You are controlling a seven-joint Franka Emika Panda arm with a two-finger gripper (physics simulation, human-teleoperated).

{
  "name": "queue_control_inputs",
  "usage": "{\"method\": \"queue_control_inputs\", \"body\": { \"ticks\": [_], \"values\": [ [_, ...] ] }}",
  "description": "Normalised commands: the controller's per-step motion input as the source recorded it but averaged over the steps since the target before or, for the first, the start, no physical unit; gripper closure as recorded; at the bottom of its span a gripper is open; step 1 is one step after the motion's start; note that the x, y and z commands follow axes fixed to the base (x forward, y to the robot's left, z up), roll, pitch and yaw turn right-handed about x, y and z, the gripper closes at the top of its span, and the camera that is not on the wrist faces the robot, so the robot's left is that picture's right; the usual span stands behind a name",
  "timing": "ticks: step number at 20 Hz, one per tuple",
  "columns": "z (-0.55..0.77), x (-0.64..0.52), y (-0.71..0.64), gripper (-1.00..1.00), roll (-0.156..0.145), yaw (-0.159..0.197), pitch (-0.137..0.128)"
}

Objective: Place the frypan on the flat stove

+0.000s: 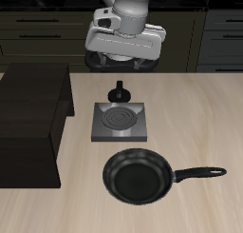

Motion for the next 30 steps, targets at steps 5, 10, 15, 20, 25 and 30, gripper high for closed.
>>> {"method": "queue_control_inputs", "body": {
  "ticks": [5,10,15,20,25,30],
  "values": [
    [-0.03,0.41,-0.06,-1.0,-0.037,-0.047,0.032],
    [-0.02,0.41,0.03,-1.0,-0.017,0.014,-0.01],
    [0.0,0.31,-0.04,-1.0,-0.039,-0.013,0.003],
    [-0.03,0.34,0.01,-1.0,-0.004,-0.003,0.015],
    [-0.09,0.39,0.08,-1.0,-0.024,0.013,-0.001],
    [-0.11,0.28,0.21,-1.0,0.034,0.011,0.028]
  ]
}}
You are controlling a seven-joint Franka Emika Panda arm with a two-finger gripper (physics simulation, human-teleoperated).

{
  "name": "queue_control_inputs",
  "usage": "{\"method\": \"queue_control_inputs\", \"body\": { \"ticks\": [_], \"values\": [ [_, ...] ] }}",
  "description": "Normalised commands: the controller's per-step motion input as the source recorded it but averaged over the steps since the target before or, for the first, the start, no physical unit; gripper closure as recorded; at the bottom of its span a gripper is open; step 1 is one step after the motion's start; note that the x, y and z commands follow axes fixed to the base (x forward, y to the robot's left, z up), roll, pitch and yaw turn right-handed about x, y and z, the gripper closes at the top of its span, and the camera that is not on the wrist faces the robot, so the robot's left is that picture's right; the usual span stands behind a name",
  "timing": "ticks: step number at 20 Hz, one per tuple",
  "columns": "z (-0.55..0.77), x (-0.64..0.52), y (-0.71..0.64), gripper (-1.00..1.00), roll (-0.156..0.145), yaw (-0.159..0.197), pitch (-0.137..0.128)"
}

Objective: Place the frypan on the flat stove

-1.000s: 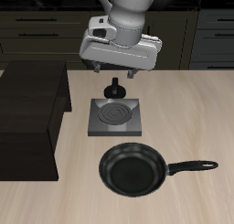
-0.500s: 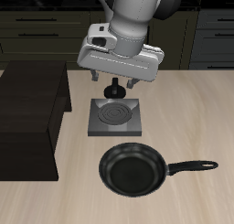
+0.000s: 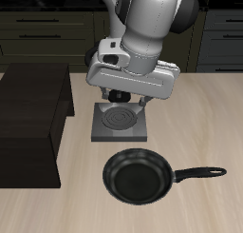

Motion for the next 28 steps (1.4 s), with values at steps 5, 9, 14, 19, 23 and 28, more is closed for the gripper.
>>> {"method": "queue_control_inputs", "body": {
  "ticks": [5,9,14,19,23,28],
  "values": [
    [-0.02,0.13,0.16,-1.0,-0.007,0.004,-0.005],
    [0.05,0.14,0.16,-1.0,0.029,0.014,-0.021],
    [-0.15,0.04,-0.02,-1.0,-0.005,-0.014,0.002],
    [-0.26,0.03,0.0,-1.0,0.022,0.01,-0.045],
    [-0.34,0.1,-0.03,-1.0,-0.007,0.013,-0.017],
    [-0.45,0.07,-0.08,-1.0,-0.004,-0.012,0.032]
  ]
}}
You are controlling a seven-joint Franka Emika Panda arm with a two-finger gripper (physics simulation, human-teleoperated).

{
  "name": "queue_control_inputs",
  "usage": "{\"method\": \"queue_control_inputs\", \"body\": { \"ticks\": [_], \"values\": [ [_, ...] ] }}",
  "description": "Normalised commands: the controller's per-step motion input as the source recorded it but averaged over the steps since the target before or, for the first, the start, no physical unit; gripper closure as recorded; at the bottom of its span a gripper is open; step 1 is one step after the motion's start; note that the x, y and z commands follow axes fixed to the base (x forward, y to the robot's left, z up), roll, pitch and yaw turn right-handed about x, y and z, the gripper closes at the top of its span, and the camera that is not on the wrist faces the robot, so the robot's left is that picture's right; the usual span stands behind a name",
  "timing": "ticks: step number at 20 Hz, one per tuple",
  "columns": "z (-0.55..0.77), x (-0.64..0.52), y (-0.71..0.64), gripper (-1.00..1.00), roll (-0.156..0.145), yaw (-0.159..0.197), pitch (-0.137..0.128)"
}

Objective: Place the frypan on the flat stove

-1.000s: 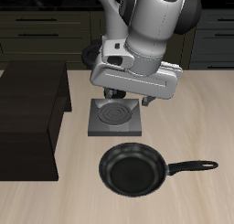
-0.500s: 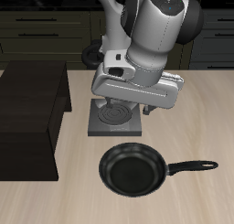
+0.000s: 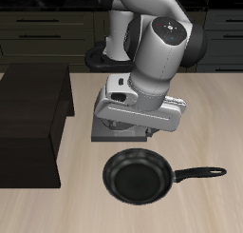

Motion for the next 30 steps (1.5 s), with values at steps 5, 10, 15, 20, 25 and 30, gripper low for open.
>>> {"method": "queue_control_inputs", "body": {
  "ticks": [5,10,15,20,25,30],
  "values": [
    [-0.26,0.08,0.0,-1.0,0.006,0.001,-0.002],
    [-0.31,0.01,-0.03,-1.0,0.011,-0.002,0.009],
    [-0.29,0.02,-0.09,-1.0,-0.017,0.071,0.009],
    [-0.2,-0.08,-0.11,-1.0,-0.065,0.182,-0.006],
    [-0.1,-0.02,-0.1,-1.0,-0.025,0.05,-0.022],
    [-0.14,0.0,-0.16,-1.0,0.003,-0.047,0.035]
  ]
}}
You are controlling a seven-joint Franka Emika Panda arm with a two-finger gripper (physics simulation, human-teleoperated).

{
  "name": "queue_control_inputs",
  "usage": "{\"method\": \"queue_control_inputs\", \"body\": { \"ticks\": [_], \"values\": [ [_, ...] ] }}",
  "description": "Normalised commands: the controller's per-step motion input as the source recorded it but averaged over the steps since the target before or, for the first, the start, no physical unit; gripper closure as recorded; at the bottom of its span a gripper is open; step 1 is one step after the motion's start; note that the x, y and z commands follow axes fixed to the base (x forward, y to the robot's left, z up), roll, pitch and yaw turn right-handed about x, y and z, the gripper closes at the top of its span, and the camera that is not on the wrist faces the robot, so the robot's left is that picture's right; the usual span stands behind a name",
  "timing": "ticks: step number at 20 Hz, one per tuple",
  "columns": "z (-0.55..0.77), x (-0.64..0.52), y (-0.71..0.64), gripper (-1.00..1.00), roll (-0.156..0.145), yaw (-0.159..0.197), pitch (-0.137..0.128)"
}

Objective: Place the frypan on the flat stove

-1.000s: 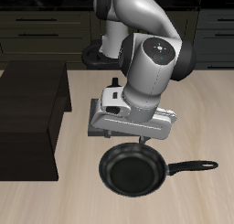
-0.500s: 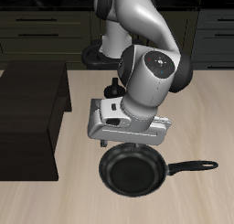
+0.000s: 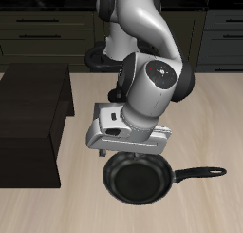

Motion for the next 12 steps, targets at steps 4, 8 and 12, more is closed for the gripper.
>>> {"method": "queue_control_inputs", "body": {
  "ticks": [4,8,12],
  "values": [
    [-0.15,0.0,-0.11,-1.0,-0.022,-0.037,0.025],
    [-0.09,-0.04,0.08,-1.0,0.04,-0.075,0.032],
    [-0.1,0.02,0.03,-1.0,0.025,-0.019,0.006]
  ]
}}
